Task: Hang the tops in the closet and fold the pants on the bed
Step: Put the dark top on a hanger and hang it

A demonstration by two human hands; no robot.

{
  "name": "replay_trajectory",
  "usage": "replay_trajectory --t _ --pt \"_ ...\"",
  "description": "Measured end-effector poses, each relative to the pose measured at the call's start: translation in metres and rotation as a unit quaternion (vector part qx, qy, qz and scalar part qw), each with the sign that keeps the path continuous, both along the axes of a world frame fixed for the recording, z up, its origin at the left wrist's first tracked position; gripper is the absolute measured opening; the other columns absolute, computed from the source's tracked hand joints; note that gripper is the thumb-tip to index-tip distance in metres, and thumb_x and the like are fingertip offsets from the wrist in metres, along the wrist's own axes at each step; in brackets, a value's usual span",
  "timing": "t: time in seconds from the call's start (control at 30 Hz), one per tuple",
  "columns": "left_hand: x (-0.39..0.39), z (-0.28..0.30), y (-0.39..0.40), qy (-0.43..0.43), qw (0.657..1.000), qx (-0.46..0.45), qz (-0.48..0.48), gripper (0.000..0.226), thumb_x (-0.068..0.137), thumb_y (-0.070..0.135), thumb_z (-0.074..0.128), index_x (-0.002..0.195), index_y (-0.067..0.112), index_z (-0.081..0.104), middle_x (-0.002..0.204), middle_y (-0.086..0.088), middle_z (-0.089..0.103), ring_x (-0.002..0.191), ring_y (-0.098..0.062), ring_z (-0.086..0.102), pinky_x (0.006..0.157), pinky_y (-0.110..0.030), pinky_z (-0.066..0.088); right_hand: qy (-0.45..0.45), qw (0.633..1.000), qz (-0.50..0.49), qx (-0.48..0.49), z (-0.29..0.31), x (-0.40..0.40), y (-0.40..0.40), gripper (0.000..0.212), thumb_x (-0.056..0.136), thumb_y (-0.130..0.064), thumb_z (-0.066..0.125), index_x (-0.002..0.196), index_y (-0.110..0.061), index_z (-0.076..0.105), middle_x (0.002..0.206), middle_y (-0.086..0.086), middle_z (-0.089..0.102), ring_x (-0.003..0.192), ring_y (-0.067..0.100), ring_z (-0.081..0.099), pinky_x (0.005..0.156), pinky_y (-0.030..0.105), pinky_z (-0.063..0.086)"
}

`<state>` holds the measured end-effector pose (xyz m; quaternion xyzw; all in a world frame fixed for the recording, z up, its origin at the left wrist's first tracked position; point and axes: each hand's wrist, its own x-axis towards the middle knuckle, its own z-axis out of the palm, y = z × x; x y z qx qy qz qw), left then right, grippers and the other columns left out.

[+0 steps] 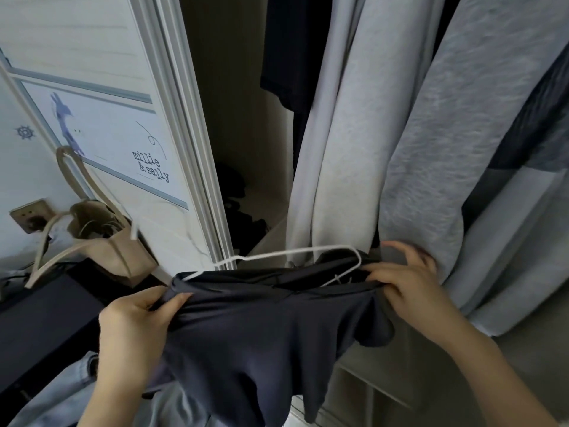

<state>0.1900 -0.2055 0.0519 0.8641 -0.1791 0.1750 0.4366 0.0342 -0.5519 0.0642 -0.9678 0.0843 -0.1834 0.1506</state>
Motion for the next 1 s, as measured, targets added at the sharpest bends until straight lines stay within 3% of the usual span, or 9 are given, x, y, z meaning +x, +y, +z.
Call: replay_trajectory --t 0.07,0.17,0.3,0.4,0.53,0.67,0.77,0.83,1.0 --pt "0.000 0.000 0.003 -0.011 0.999 0.023 -0.026 0.047 0.074 0.013 0.084 0.045 0.014 0.047 0.044 -0.006 0.031 0.049 0.003 0.027 0.045 -0.024 0.027 -0.032 0.999 0.006 -0.016 0.002 0.000 0.001 0.031 0.075 0.005 0.066 0.081 -0.024 0.074 0.101 -0.022 0.069 0.125 0.032 0.047 0.093 0.051 0.028" --pt "-0.009 0.007 -0.002 -0.092 0.981 0.145 -0.094 0.052 0.072 0.039 0.075 0.052 0.041 0.027 0.044 0.000 0.028 0.046 -0.004 0.033 0.040 -0.024 0.030 -0.073 0.997 0.018 -0.036 0.004 -0.001 0.005 0.026 0.073 0.004 0.061 0.074 -0.019 0.073 0.097 -0.019 0.070 0.119 0.034 0.051 0.089 0.048 0.029" --pt "-0.013 0.011 -0.007 -0.080 0.979 0.182 -0.032 0.047 0.072 0.049 0.065 0.045 0.019 0.043 0.042 0.007 0.027 0.037 -0.022 0.040 0.038 -0.028 0.037 -0.103 0.993 0.035 -0.036 0.018 0.000 0.013 0.028 0.074 -0.007 0.044 0.069 -0.015 0.070 0.101 -0.017 0.069 0.115 0.035 0.053 0.087 0.047 0.034" --pt "-0.017 0.019 -0.030 -0.107 0.974 0.185 -0.073 0.051 0.076 0.059 0.051 0.050 0.016 0.048 0.045 0.001 0.041 0.044 -0.029 0.049 0.041 -0.033 0.041 -0.109 0.987 0.113 0.024 0.029 0.015 0.044 0.032 0.071 -0.008 0.034 0.068 -0.014 0.065 0.116 -0.008 0.068 0.108 0.029 0.056 0.090 0.043 0.044" --pt "-0.028 0.023 -0.065 -0.051 0.985 0.087 -0.140 0.053 0.075 0.060 0.062 0.054 0.015 0.044 0.047 0.003 0.032 0.047 -0.023 0.040 0.047 -0.034 0.038 -0.129 0.971 0.169 0.109 0.028 0.036 0.083 0.027 0.084 -0.013 0.042 0.092 -0.022 0.066 0.132 -0.009 0.055 0.116 0.012 0.052 0.095 0.028 0.044" --pt "-0.023 0.025 -0.050 -0.015 0.987 -0.056 -0.149 0.052 0.077 0.043 0.072 0.050 0.019 0.035 0.049 -0.001 0.026 0.048 -0.004 0.022 0.047 -0.028 0.026 -0.157 0.960 0.025 0.232 0.014 0.029 0.067 0.054 0.084 -0.043 0.062 0.133 -0.041 0.038 0.122 -0.017 0.050 0.109 -0.001 0.051 0.091 0.013 0.041" --pt "-0.023 0.028 -0.040 -0.023 0.986 -0.064 -0.154 0.048 0.078 0.035 0.069 0.049 0.015 0.037 0.049 -0.006 0.029 0.048 -0.003 0.023 0.046 -0.029 0.025 -0.092 0.978 0.005 0.188 0.004 0.019 0.051 0.031 0.083 -0.066 0.044 0.095 -0.039 0.054 0.083 -0.020 0.058 0.081 -0.001 0.056 0.070 0.021 0.044" --pt "-0.023 0.027 -0.039 -0.013 0.987 -0.060 -0.148 0.050 0.077 0.037 0.073 0.049 0.016 0.037 0.047 -0.005 0.029 0.048 -0.005 0.025 0.046 -0.031 0.027 -0.085 0.975 0.058 0.196 0.002 0.013 0.050 0.041 0.092 -0.063 0.032 0.072 -0.034 0.052 0.065 -0.013 0.054 0.065 0.004 0.054 0.062 0.023 0.039" --pt "-0.026 0.027 -0.040 -0.020 0.984 -0.058 -0.167 0.037 0.076 0.036 0.071 0.052 0.028 0.044 0.046 0.009 0.032 0.047 -0.002 0.028 0.046 -0.023 0.027 -0.039 0.983 0.128 0.123 0.002 0.013 0.055 0.033 0.097 -0.052 0.035 0.070 -0.033 0.039 0.069 -0.015 0.048 0.066 0.002 0.050 0.060 0.016 0.033"
